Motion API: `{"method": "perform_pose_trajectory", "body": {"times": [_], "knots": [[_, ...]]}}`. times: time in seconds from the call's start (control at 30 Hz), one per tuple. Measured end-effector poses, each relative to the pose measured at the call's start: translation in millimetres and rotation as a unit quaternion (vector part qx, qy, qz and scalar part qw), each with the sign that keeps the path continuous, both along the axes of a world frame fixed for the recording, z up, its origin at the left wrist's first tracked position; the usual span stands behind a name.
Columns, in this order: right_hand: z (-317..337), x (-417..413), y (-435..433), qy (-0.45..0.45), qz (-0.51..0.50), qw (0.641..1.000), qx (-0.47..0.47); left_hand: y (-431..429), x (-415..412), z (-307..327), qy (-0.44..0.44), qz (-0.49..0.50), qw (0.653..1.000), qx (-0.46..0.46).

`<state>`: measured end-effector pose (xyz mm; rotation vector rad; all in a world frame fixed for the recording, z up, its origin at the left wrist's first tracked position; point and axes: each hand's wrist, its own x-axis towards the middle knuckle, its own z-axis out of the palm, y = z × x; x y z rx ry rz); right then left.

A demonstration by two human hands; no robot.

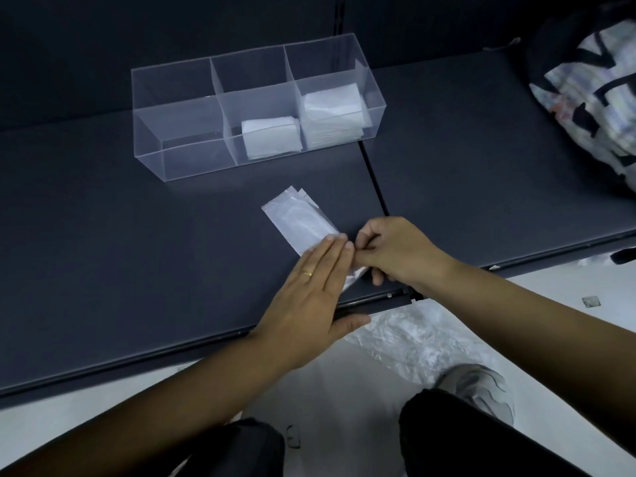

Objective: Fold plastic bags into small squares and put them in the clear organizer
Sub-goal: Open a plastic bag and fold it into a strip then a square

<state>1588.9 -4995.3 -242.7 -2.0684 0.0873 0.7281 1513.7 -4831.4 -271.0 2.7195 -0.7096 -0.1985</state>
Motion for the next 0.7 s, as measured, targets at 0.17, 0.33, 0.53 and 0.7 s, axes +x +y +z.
{"method": "perform_pose_trajectory", "body": {"times": [0.17,0.33,0.53,0.7], "knots": [[5,-4,-7,-0.014,0.023,0.998,0.051,5,-1,-11,0.003,0.032,0.999,-0.027],[10,-12,-15,-0.006,0.049,0.997,0.061,8,4,-9,-0.014,0.072,0.991,-0.11],[23,-5,-14,0.07,-0.04,0.987,0.138,16,10,-3,-0.091,0.107,0.975,-0.174],[30,5,-26,-0.025,0.053,0.992,0.109,28,23,12,-0.02,0.174,0.958,-0.226]]}}
